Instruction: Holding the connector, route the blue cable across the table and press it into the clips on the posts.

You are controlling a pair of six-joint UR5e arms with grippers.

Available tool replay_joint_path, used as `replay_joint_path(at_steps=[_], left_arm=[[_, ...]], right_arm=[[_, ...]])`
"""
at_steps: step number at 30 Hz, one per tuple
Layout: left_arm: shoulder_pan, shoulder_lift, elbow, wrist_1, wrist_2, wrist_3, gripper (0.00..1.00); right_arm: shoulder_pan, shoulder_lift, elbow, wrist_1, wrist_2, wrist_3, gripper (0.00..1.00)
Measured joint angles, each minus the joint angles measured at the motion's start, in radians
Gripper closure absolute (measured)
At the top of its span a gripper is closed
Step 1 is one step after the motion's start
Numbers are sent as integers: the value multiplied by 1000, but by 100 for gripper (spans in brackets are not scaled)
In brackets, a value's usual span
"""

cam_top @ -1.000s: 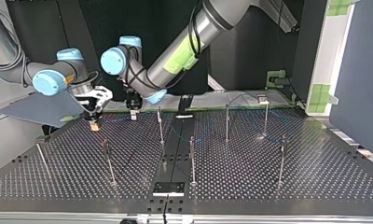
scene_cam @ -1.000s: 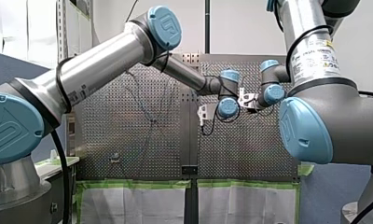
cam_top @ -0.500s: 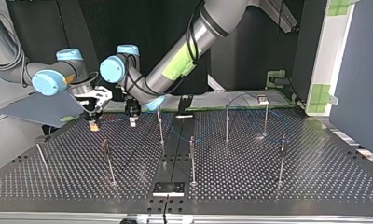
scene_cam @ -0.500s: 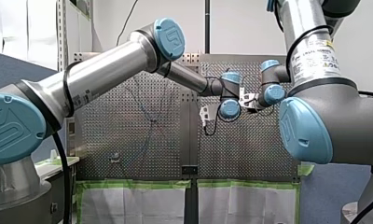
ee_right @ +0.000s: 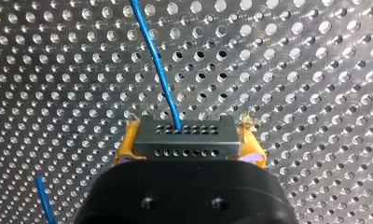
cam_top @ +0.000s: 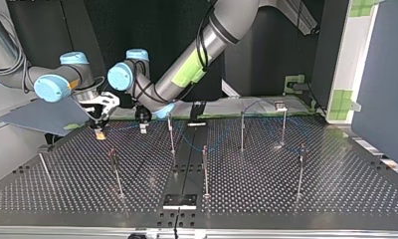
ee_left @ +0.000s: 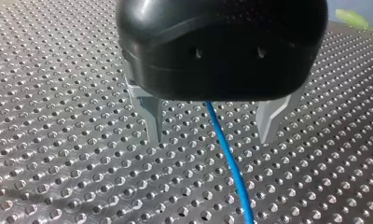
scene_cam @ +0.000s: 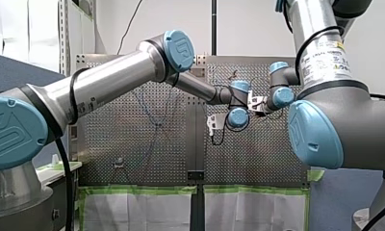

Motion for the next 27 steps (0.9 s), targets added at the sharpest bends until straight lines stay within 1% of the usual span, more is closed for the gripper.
replay_joint_path(at_steps=[1,2,3,4,5,6,7,8,9,17,21,25,27], left_arm=[[-1,0,0,-1,-4,0,25],[-1,0,-1,-1,-8,0,42],[-2,0,-2,-1,-12,0,53],[-2,0,-2,-1,-14,0,53],[-3,0,-2,-1,-16,1,71],[-3,0,-2,-1,-17,1,82],[-3,0,-2,-1,-18,1,82],[-3,0,-2,-1,-19,0,93],[-2,0,-2,-1,-19,0,100],[-3,1,5,2,-20,-7,100],[-6,5,7,-4,-20,-23,100],[-8,23,-3,-14,-21,-45,100],[-9,39,-13,-17,-28,-51,100]], right_arm=[[0,0,0,0,0,0,100],[0,0,0,0,0,0,100],[0,0,0,0,0,0,100],[0,0,0,0,0,0,100],[0,0,0,0,-1,1,100],[0,0,0,0,-1,1,100],[0,0,0,1,-1,1,100],[0,0,0,1,-1,1,100],[0,0,0,1,-1,0,100],[5,-1,-5,3,-1,-1,100],[8,-2,-8,4,-2,2,100],[10,-4,-12,4,-2,4,100],[11,-7,-16,5,-2,5,100]])
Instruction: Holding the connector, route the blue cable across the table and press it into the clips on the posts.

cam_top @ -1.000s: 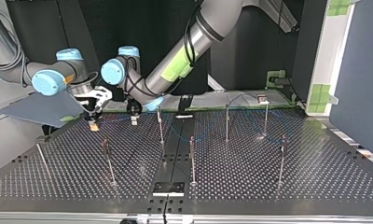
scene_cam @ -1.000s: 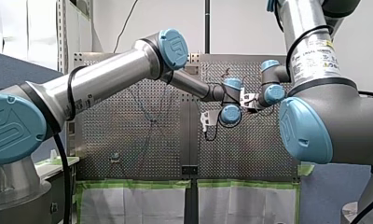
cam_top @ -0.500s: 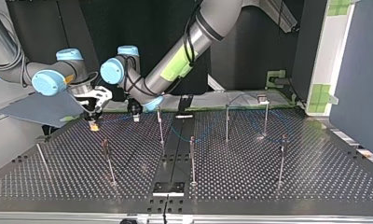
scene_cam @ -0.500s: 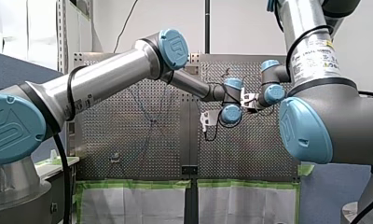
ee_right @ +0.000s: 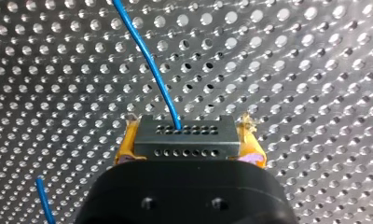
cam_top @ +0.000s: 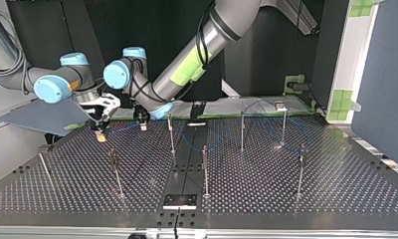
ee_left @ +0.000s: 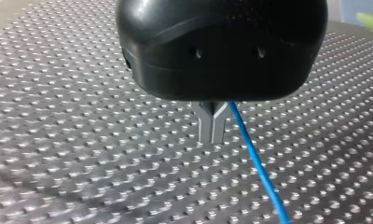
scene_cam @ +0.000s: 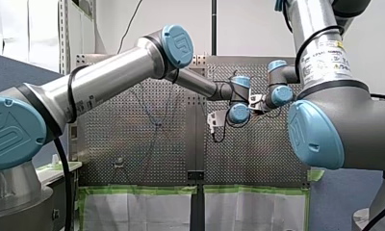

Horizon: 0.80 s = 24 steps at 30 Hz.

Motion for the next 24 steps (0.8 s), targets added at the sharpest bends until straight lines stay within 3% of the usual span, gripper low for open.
replay_joint_path(at_steps=[11,24], left_arm=[[-5,90,-70,4,-47,-1,100],[-37,161,-74,-4,-119,-2,100]], right_arm=[[5,-59,-27,19,-4,10,100],[8,-122,-36,36,-21,19,100]])
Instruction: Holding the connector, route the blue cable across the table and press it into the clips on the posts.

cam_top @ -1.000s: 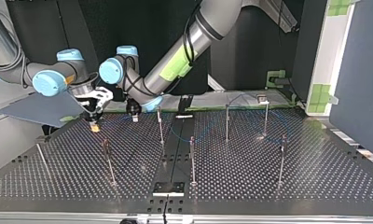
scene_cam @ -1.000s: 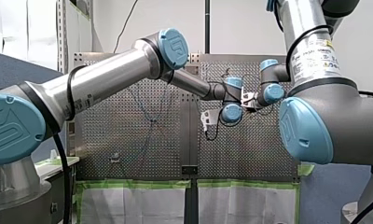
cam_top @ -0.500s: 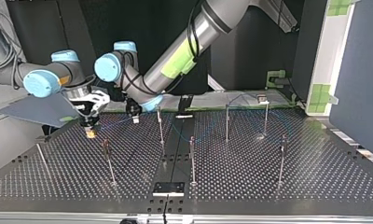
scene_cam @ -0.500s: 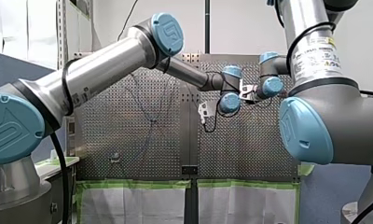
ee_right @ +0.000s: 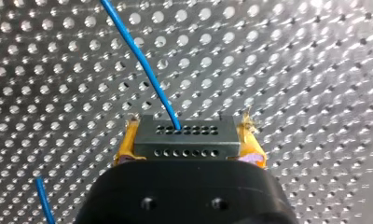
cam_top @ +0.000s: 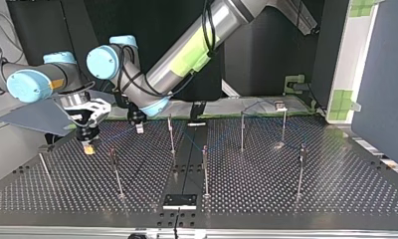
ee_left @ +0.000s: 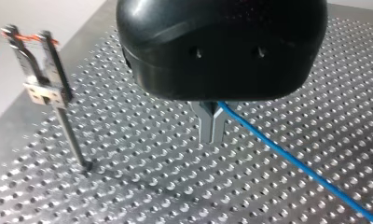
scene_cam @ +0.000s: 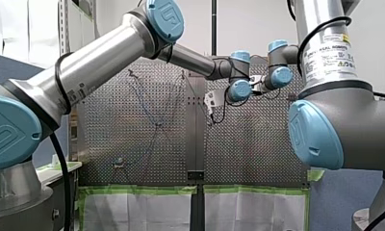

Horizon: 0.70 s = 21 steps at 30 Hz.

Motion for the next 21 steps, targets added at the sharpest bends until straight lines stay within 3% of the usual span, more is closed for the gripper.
replay_joint_path(at_steps=[9,21], left_arm=[[-18,31,0,-6,-13,1,100],[-46,42,0,-26,-78,-3,100]], right_arm=[[5,-24,-2,13,-9,1,100],[11,-38,-9,28,-9,1,100]])
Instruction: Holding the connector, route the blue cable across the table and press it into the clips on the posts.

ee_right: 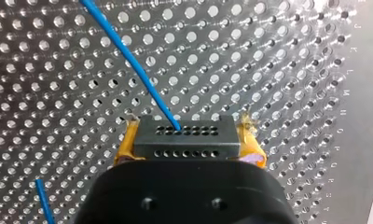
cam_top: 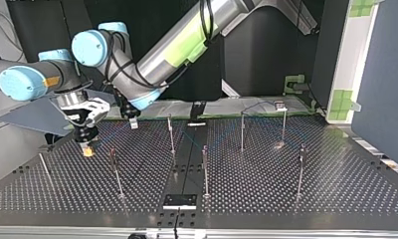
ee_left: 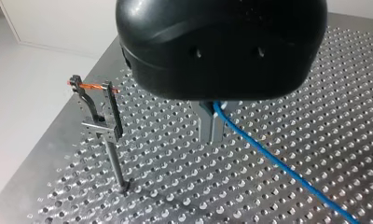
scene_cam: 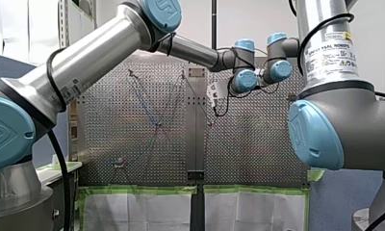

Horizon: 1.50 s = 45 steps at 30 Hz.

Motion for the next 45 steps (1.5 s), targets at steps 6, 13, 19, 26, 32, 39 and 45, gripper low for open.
replay_joint_path(at_steps=[6,13,19,26,32,39,45], left_arm=[[-6,1,0,-9,-26,-1,100],[-12,13,-1,-10,-55,-2,100],[-6,17,-1,-4,-52,2,100],[9,17,-14,44,-4,41,100],[27,17,-31,92,44,57,100],[40,16,-34,154,87,59,100],[38,17,-35,210,95,53,100]], right_arm=[[2,-5,-1,1,0,0,100],[5,-7,-8,6,0,0,100],[6,-9,-17,11,0,-1,100],[2,-27,-43,24,-5,-2,100],[7,-58,-63,41,-6,0,100],[1,-64,-65,45,-7,-2,100],[4,-65,-66,49,-7,-4,100]])
